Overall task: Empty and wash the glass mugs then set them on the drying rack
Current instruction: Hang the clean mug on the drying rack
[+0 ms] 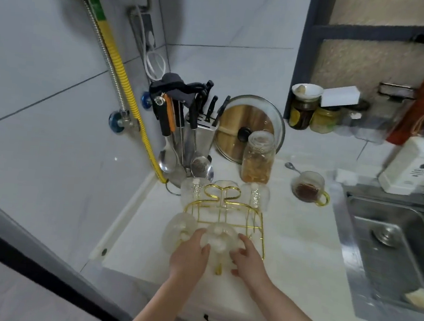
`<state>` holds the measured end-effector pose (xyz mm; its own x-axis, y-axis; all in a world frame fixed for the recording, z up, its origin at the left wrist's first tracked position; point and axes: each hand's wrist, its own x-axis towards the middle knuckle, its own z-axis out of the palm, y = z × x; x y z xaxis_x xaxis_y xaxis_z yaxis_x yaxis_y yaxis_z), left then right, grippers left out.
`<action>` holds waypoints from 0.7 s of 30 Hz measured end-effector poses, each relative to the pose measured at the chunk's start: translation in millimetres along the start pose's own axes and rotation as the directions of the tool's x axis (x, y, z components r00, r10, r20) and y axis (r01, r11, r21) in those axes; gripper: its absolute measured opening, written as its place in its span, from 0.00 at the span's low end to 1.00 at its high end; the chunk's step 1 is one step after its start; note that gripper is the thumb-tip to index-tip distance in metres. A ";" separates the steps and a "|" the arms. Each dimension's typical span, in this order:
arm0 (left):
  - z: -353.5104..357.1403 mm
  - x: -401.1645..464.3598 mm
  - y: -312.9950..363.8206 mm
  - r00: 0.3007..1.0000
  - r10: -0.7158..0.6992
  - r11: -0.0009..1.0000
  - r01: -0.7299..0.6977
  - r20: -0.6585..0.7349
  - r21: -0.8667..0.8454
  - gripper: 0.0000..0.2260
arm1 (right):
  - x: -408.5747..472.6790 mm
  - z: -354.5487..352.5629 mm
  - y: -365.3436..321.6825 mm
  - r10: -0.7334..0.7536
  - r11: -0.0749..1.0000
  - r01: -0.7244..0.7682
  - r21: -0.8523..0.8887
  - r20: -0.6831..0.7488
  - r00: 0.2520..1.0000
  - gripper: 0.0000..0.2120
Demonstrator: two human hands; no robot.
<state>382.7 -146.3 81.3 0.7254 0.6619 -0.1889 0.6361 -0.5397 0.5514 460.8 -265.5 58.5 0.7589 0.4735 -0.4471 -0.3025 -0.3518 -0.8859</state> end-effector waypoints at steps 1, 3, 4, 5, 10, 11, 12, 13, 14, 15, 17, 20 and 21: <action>-3.4 0.4 1.7 1.000 0.011 0.999 -0.011 -0.002 0.041 0.18 | -1.6 -1.3 -1.7 -0.020 0.999 0.021 -0.039 0.012 1.000 0.24; -10.1 1.2 6.8 0.999 0.042 0.996 -0.040 -0.033 0.077 0.18 | -4.9 -6.5 -4.8 -0.058 0.992 0.061 -0.114 0.026 0.998 0.25; -13.2 1.3 11.4 0.997 0.065 0.996 -0.061 -0.052 0.061 0.17 | -6.6 -11.4 -6.7 -0.072 0.988 0.076 -0.136 0.033 0.997 0.24; -15.7 1.6 18.1 0.994 0.091 0.996 -0.089 -0.068 0.031 0.17 | -8.2 -17.9 -9.4 -0.090 0.986 0.094 -0.135 0.038 0.995 0.22; -9.2 4.8 72.1 0.973 0.225 0.944 -0.231 -0.049 -0.238 0.17 | -8.0 -73.6 -28.5 -0.195 0.981 0.195 -0.010 -0.057 0.979 0.14; -4.0 7.2 82.5 0.969 0.245 0.931 -0.244 -0.031 -0.271 0.17 | -4.5 -87.2 -31.6 -0.207 0.978 0.206 -0.011 -0.079 0.975 0.14; 1.8 10.1 92.1 0.966 0.260 0.921 -0.251 -0.008 -0.297 0.17 | 0.6 -100.9 -33.2 -0.212 0.977 0.211 -0.023 -0.099 0.972 0.13; 8.7 14.2 101.1 0.962 0.272 0.915 -0.253 0.019 -0.315 0.17 | 6.0 -115.3 -34.4 -0.214 0.977 0.212 -0.034 -0.116 0.970 0.13; 16.3 19.2 109.3 0.958 0.281 0.913 -0.251 0.051 -0.322 0.17 | 12.9 -130.0 -34.0 -0.206 0.978 0.201 -0.047 -0.136 0.969 0.14; 24.0 24.5 118.1 0.954 0.288 0.913 -0.247 0.085 -0.324 0.17 | 20.4 -145.3 -33.6 -0.195 0.980 0.189 -0.056 -0.155 0.968 0.14; 40.7 35.9 136.4 0.942 0.302 0.909 -0.240 0.143 -0.342 0.16 | 36.1 -175.6 -32.8 -0.177 0.983 0.164 -0.078 -0.191 0.966 0.13; 68.0 54.4 168.5 0.928 0.317 0.906 -0.236 0.195 -0.351 0.17 | 65.7 -217.6 -30.0 -0.148 0.983 0.115 -0.146 -0.242 0.959 0.12; 78.6 62.6 179.1 0.927 0.316 0.910 -0.234 0.205 -0.342 0.17 | 77.9 -229.4 -28.5 -0.142 0.981 0.101 -0.167 -0.253 0.957 0.12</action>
<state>562.8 -242.4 104.4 0.9267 0.3365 -0.1674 0.3188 -0.4681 0.8241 660.9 -403.8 77.3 0.9151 0.2985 -0.2711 -0.1238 -0.4318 -0.8934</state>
